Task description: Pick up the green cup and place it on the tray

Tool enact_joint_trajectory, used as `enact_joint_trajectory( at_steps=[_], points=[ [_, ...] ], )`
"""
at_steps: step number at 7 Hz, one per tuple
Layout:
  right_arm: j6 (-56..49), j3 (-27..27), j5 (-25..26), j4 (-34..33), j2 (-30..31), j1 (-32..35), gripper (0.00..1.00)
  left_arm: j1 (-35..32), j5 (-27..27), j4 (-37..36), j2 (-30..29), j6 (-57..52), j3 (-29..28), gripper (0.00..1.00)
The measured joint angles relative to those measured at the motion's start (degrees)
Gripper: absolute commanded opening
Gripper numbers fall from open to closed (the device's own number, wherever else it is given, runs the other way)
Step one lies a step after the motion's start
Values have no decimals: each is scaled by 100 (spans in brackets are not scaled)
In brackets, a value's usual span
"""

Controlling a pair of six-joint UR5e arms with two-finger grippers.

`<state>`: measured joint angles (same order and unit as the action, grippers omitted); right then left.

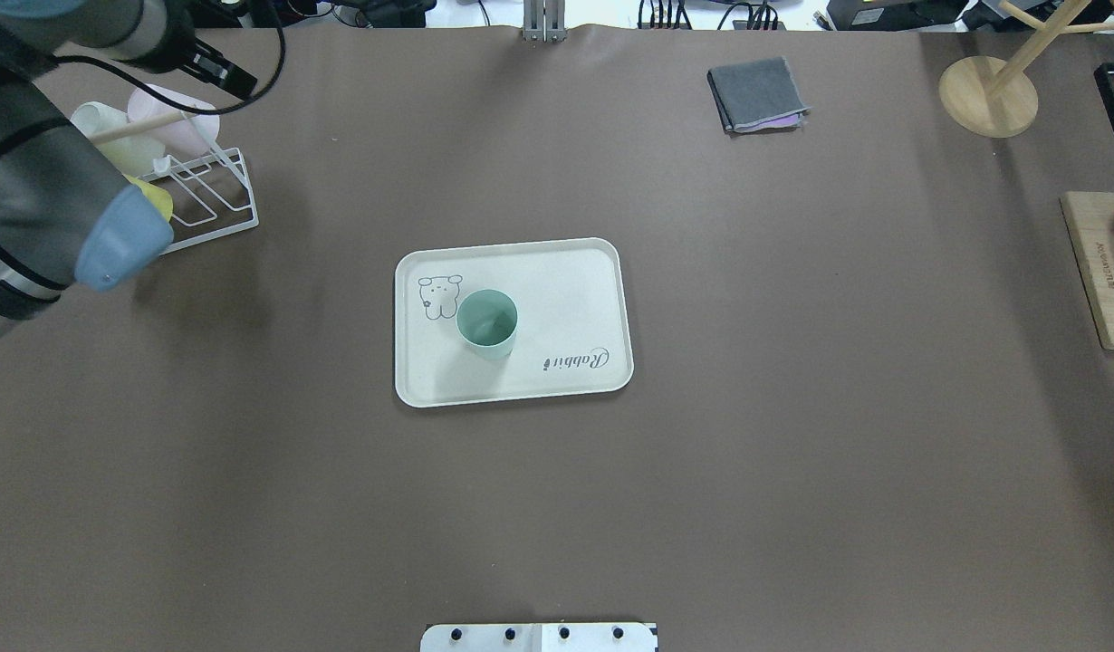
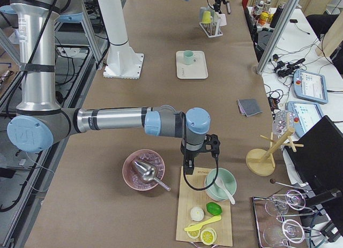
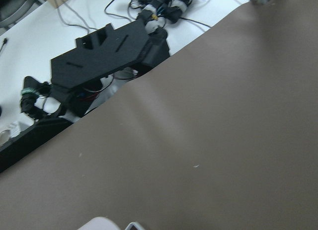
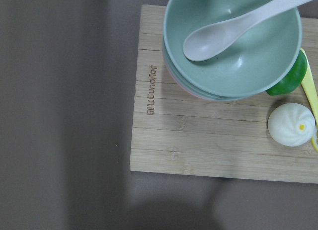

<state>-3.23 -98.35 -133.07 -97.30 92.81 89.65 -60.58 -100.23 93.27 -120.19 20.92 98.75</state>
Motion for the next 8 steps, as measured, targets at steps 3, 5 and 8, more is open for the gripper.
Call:
enact_joint_trajectory(
  at_steps=[3,5,8],
  points=[
    [6,-5,-2,0,0,0,100,-1143,-1733,-235,855,-11,-20,99],
    [7,-40,-6,0,0,0,100,-1872,-2897,-231,1691,-101,-137,99],
    [-1,-32,4,-4,13,0,100,-2657,-3434,-256,2787,-1633,-357,99]
  ],
)
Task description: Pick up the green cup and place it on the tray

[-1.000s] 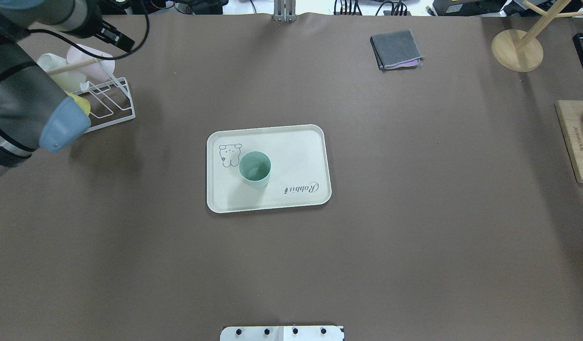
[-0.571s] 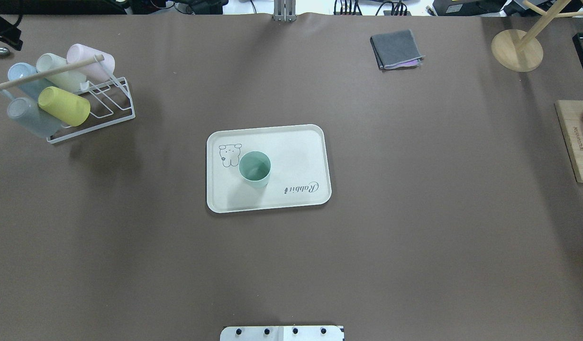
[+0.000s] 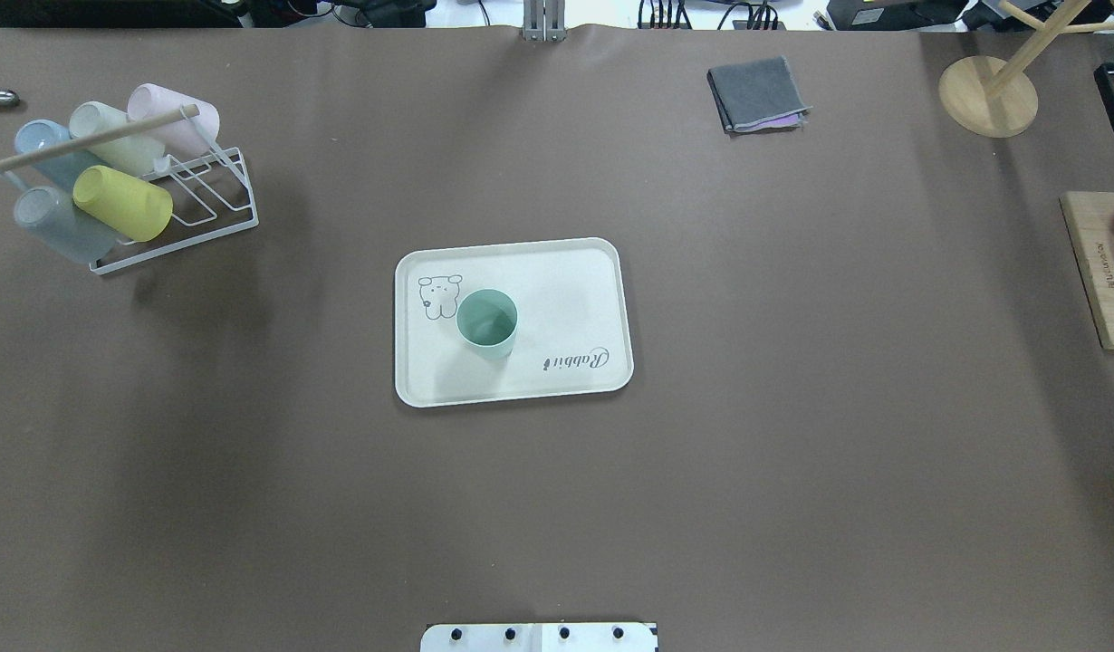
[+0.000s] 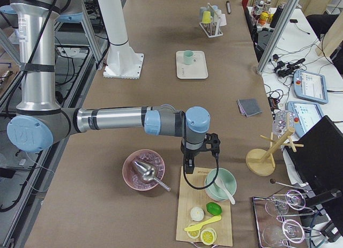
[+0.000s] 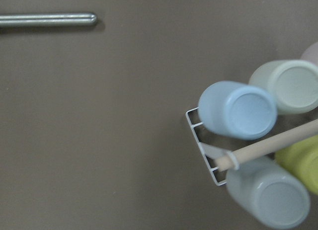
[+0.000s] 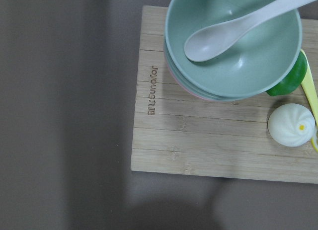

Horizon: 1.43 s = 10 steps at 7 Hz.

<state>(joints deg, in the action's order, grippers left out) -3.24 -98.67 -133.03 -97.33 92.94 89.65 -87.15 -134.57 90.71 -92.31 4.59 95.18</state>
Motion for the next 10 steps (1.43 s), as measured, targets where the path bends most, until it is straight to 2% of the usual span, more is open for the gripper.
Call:
enact_joint_trajectory(
  at_steps=[3,10],
  points=[
    [-1,3,-3,1,0,0,100,-376,-19,-27,467,-795,-29,99],
    [4,2,-3,-5,3,0,100,-715,-153,-202,676,-914,29,99]
  ],
)
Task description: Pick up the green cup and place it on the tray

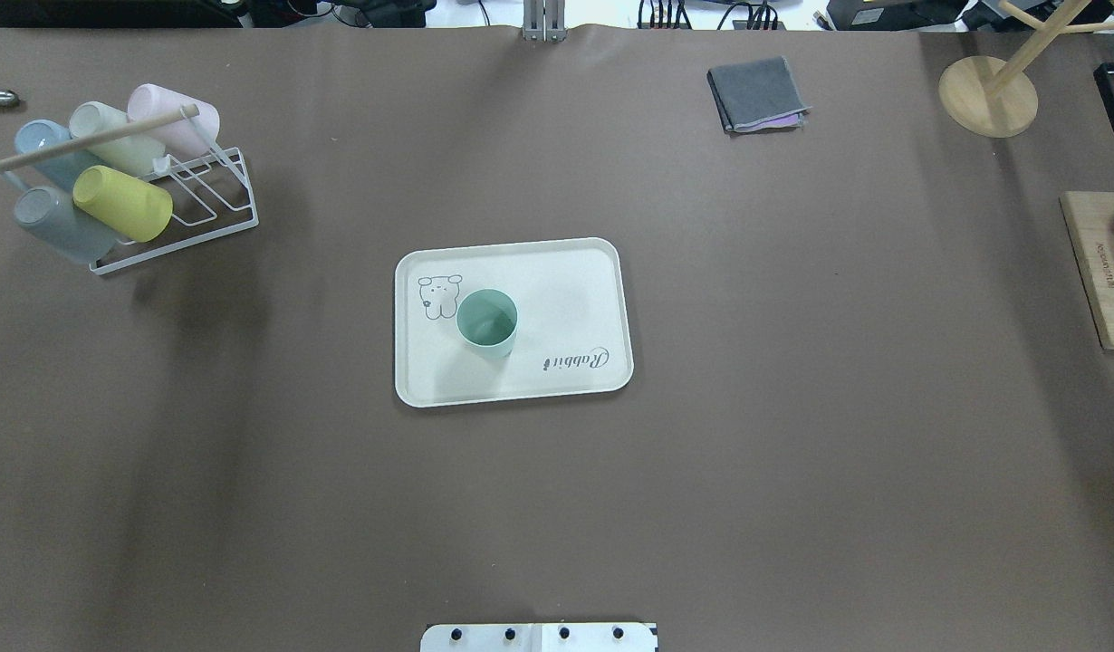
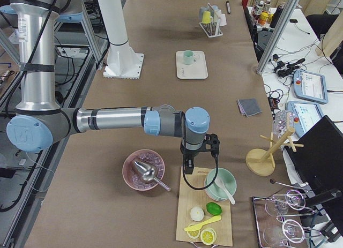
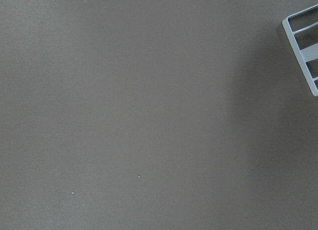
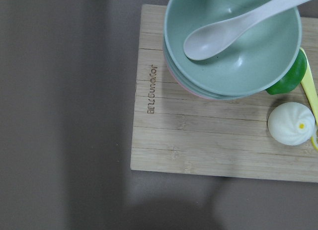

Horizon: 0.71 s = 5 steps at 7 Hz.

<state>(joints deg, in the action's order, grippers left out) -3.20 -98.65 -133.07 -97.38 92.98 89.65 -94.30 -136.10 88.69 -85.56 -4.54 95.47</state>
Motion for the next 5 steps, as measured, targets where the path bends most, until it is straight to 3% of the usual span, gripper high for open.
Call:
enact_joint_trajectory(
  at_steps=[5],
  points=[
    [4,-4,0,0,1,0,100,-88,-28,137,134,-3,-27,99]
  ],
)
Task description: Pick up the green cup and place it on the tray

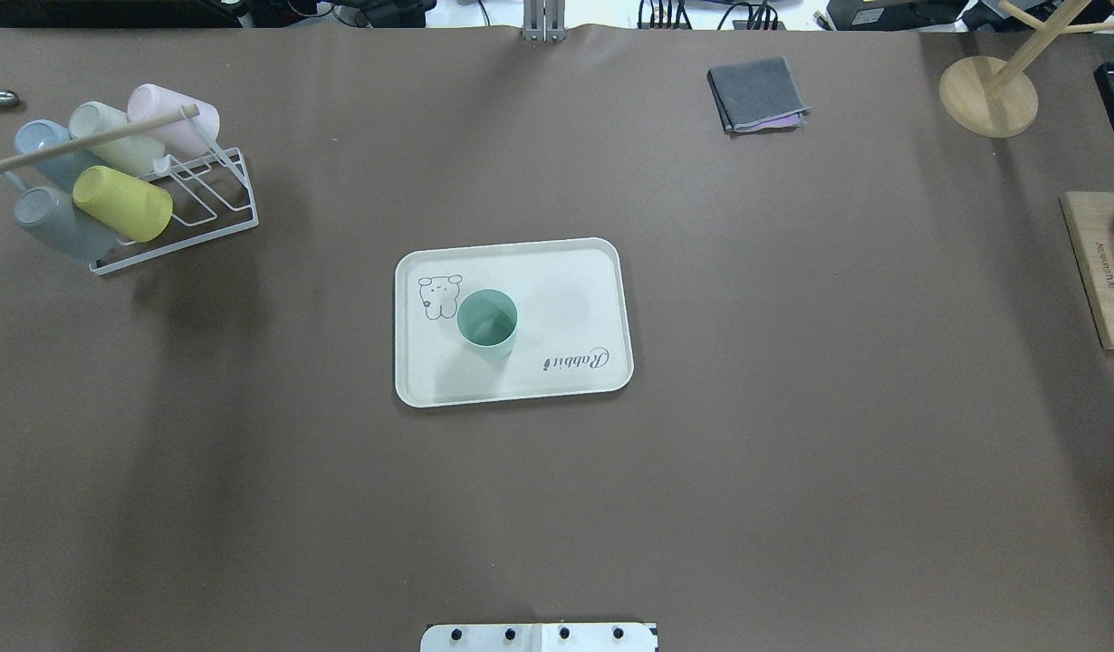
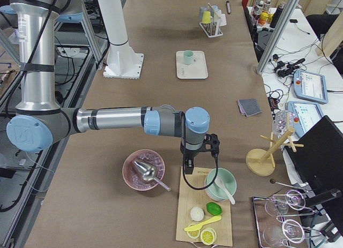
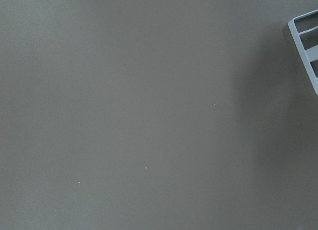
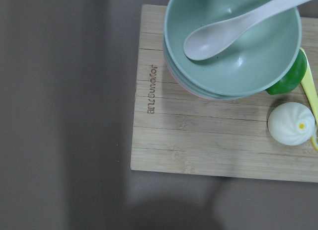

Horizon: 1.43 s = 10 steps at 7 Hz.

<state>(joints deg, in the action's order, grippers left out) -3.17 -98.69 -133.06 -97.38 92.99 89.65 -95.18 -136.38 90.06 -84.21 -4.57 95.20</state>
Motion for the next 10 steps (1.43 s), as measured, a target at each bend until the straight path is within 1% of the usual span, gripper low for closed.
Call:
enact_joint_trajectory(
  at_steps=[10],
  points=[
    [-9,8,12,2,-1,0,100,20,5,9,-10,7,-124,99]
  ],
)
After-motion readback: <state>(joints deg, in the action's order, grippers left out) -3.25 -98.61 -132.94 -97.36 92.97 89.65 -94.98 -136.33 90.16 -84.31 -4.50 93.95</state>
